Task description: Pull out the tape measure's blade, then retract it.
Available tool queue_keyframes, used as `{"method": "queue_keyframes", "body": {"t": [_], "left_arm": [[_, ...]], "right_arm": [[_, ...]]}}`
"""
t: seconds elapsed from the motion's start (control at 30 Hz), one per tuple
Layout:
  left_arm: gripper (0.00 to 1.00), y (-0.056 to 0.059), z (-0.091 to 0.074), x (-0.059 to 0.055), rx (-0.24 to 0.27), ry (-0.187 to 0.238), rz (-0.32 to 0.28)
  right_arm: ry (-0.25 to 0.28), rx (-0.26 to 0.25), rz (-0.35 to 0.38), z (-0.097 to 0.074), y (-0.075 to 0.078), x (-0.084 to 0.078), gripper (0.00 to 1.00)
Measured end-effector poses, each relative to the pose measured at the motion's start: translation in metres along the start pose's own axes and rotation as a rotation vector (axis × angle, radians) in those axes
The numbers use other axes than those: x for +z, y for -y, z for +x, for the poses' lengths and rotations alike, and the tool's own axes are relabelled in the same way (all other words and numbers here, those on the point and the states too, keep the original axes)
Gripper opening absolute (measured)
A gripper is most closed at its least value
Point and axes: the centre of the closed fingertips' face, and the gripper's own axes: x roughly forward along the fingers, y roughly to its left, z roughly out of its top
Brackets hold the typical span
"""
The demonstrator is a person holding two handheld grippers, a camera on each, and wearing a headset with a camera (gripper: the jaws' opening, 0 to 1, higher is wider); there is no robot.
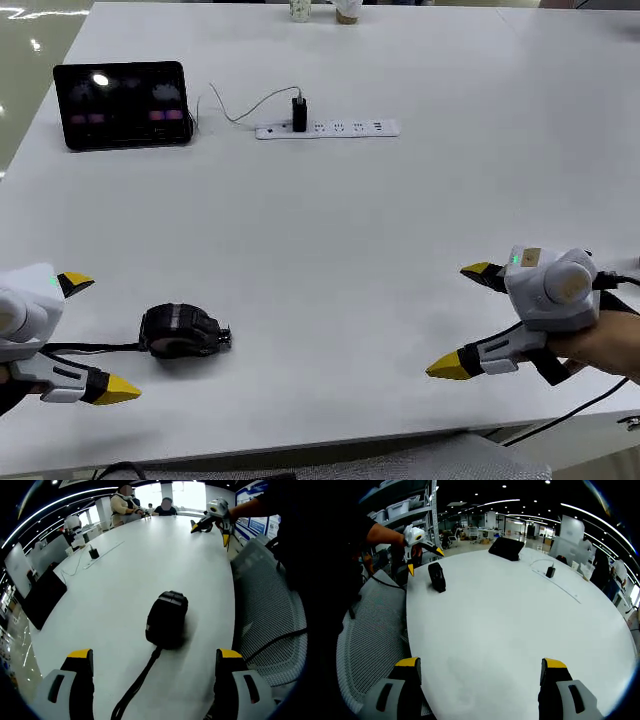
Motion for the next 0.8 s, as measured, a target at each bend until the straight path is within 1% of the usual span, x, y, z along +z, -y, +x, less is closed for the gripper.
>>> {"method": "queue_keyframes", "body": {"t": [0.1, 0.27, 0.37, 0.5, 0.67, 0.8], "left_arm": [[0.99, 0.000, 0.002, 0.004, -0.007, -0.007, 0.025], [0.98, 0.000, 0.008, 0.013, -0.032, -0.017, 0.077], [0.97, 0.001, 0.011, 0.020, -0.048, -0.019, 0.092], [0.94, 0.005, 0.015, 0.027, -0.084, -0.029, 0.120], [0.95, 0.009, 0.019, 0.029, -0.116, -0.044, 0.138], [0.94, 0.011, 0.022, 0.032, -0.129, -0.050, 0.147]], "right_arm": [[0.000, 0.006, -0.009, 0.003, 0.000, 0.002, 0.99], [0.002, 0.017, -0.029, 0.010, -0.002, 0.011, 0.99], [0.006, 0.024, -0.043, 0.015, -0.002, 0.016, 0.99], [0.010, 0.036, -0.063, 0.021, -0.003, 0.022, 0.99], [0.009, 0.052, -0.086, 0.028, -0.008, 0.030, 0.99], [0.007, 0.065, -0.103, 0.034, -0.012, 0.034, 0.99]]}}
